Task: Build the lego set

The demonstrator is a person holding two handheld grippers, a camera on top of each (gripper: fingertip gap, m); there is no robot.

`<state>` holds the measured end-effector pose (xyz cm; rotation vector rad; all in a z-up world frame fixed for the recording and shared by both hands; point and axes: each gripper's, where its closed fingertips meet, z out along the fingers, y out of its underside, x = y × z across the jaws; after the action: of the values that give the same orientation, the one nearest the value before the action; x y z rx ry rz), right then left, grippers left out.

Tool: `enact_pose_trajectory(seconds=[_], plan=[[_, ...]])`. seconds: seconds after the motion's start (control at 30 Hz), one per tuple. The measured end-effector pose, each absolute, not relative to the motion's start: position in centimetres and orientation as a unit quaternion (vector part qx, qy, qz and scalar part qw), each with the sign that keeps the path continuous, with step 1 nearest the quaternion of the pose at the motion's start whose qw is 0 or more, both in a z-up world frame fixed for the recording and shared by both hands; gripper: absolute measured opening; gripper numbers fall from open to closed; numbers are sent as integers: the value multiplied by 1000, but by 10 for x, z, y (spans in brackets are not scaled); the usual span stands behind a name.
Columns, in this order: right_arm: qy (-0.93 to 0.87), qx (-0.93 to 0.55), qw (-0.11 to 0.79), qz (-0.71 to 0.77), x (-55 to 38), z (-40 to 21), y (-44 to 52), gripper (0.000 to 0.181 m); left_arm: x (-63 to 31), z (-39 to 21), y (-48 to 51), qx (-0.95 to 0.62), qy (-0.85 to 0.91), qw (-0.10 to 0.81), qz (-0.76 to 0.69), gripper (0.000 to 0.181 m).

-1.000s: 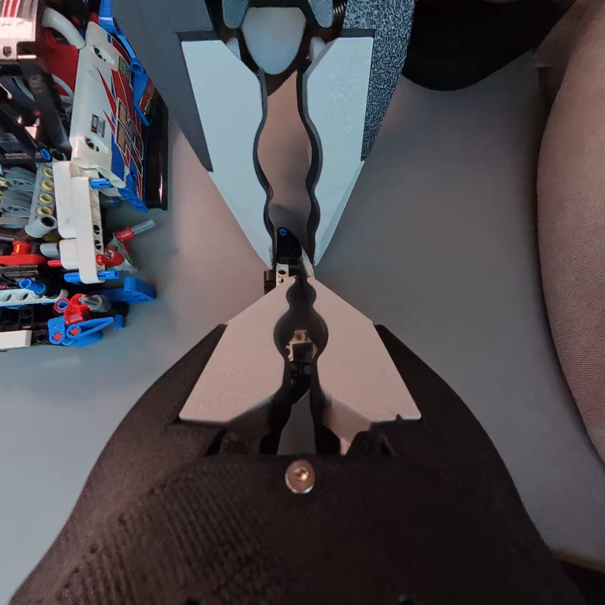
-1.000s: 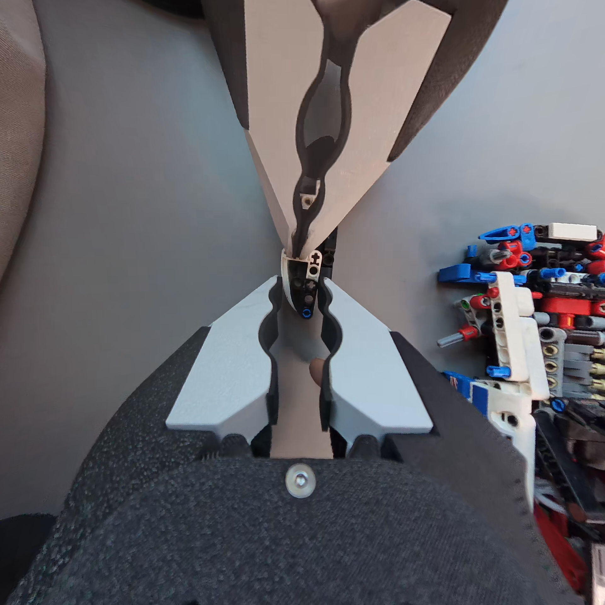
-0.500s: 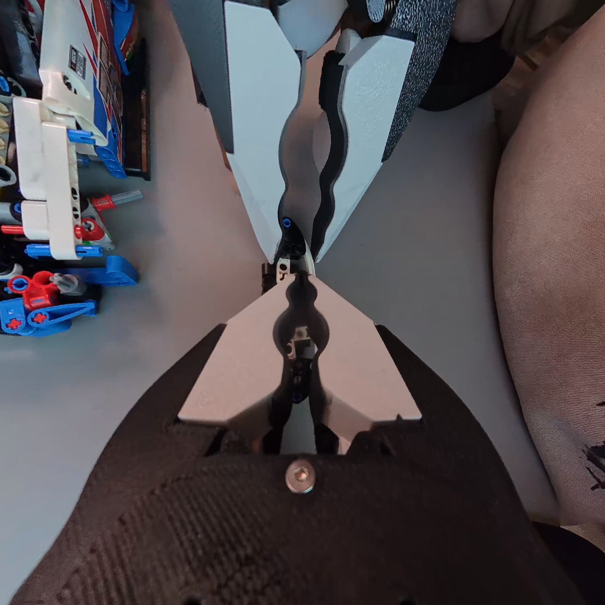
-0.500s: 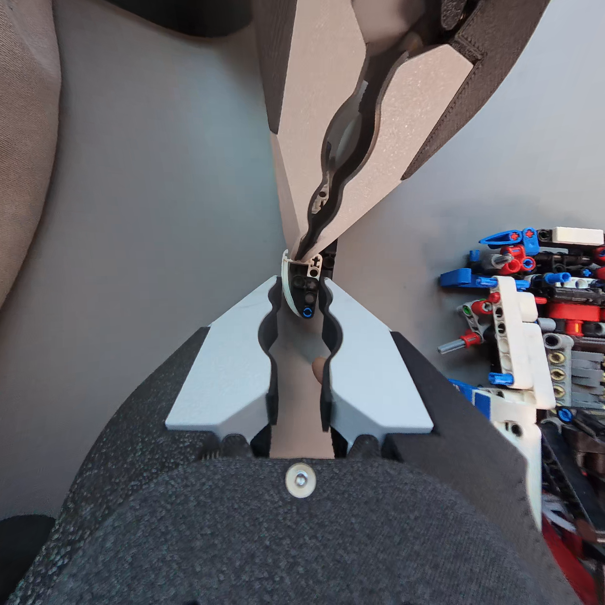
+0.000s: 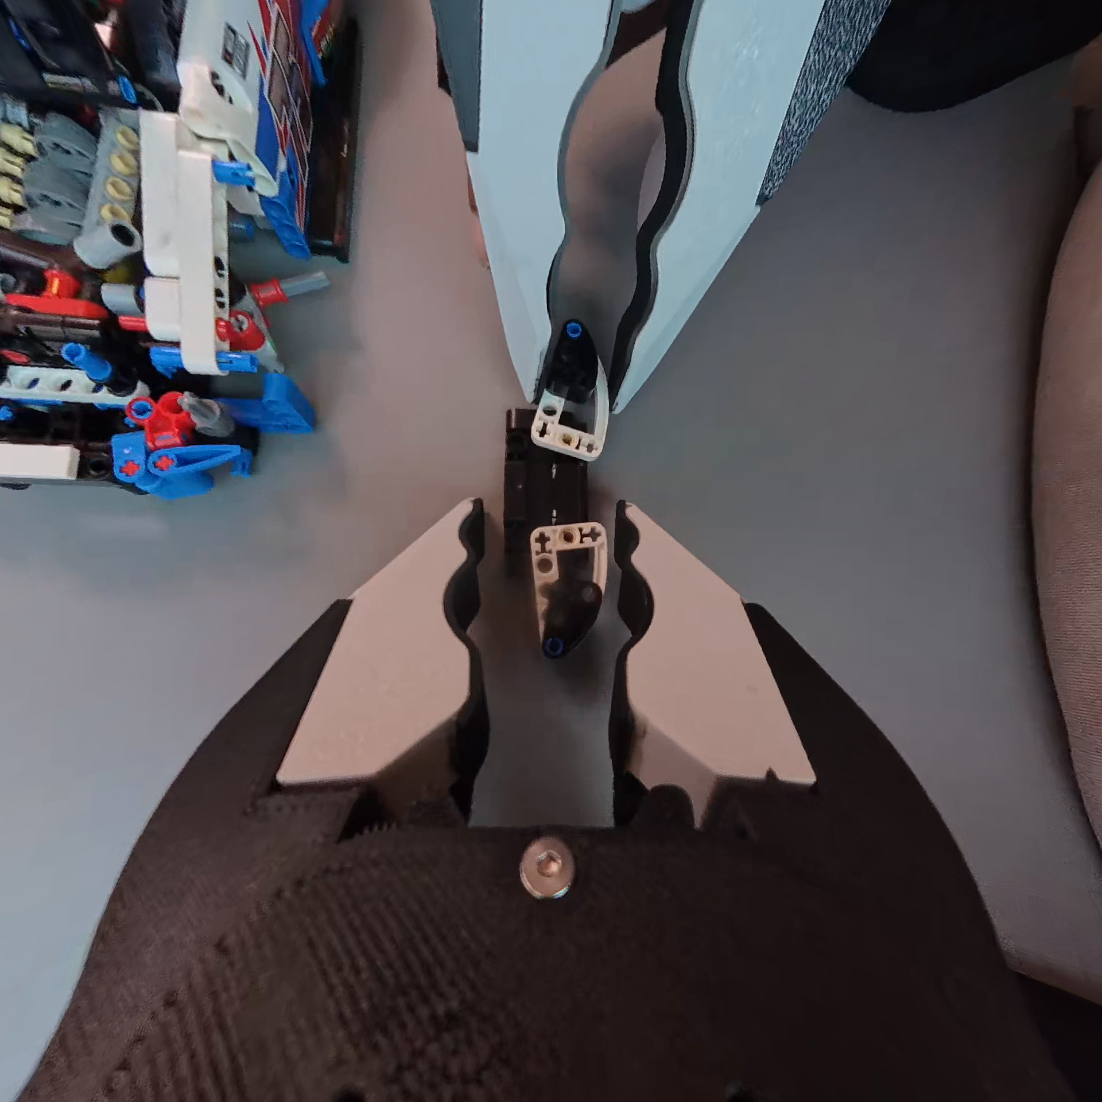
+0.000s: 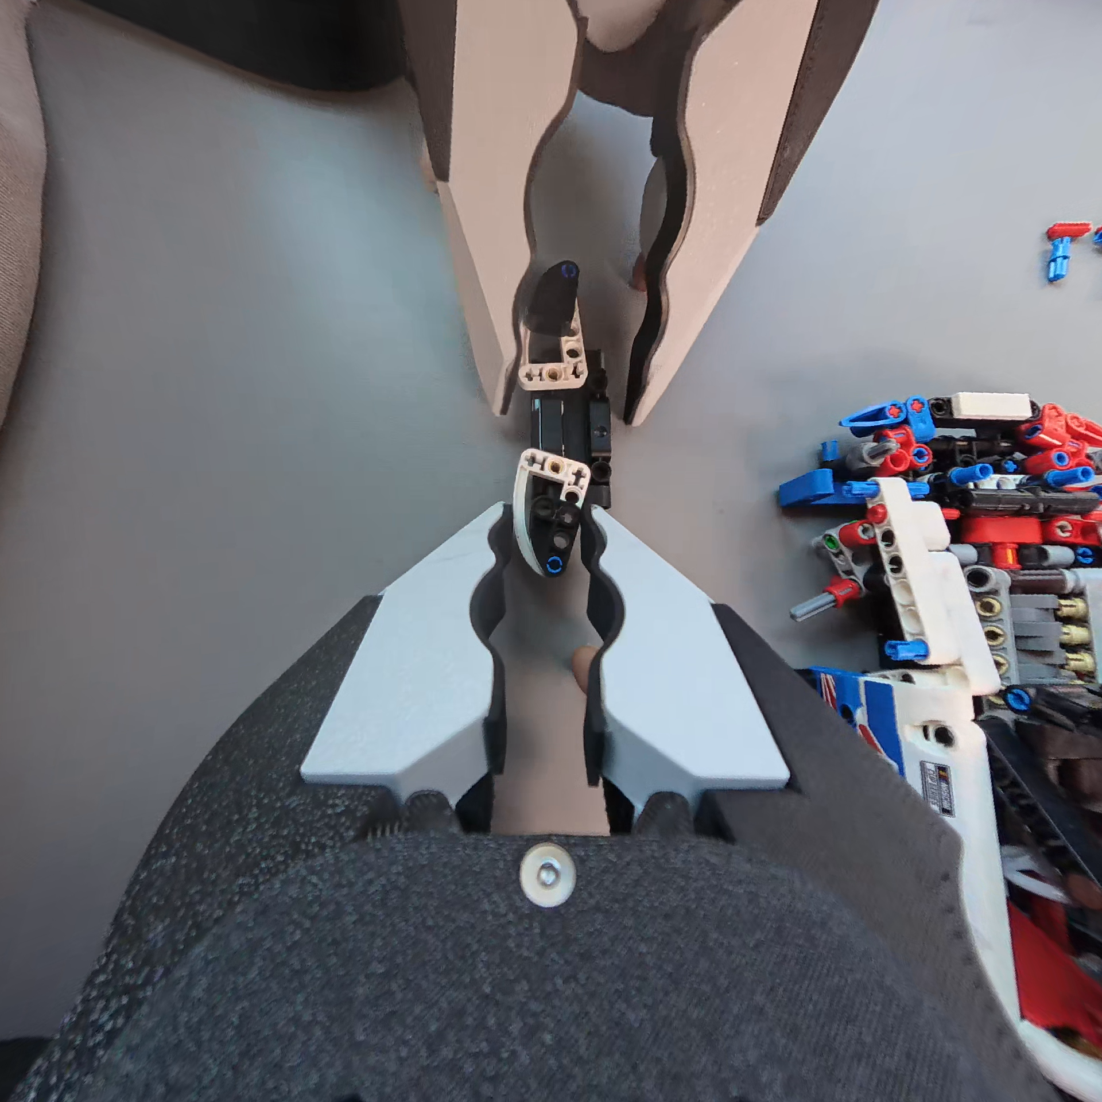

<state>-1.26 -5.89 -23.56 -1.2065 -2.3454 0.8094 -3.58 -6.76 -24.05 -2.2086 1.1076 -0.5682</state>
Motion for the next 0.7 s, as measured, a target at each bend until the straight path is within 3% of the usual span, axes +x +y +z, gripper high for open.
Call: enact_pose_trajectory(seconds=[0.1,0.37,0.57,0.7], plan=[[-834,-431,197,282,-13,-236,-55,21,-36,-242,-66,-828,433,297,-196,31],[-822,-432,214,302,-9,-226,-53,28,-33,-242,-71,-813,451,308,-202,28],[-829,-412,245,288,-21,-230,-60,50,-31,-242,-71,-818,443,307,-202,29],[-840,-411,239,263,-22,-238,-60,35,-31,-242,-78,-817,447,299,-208,41]])
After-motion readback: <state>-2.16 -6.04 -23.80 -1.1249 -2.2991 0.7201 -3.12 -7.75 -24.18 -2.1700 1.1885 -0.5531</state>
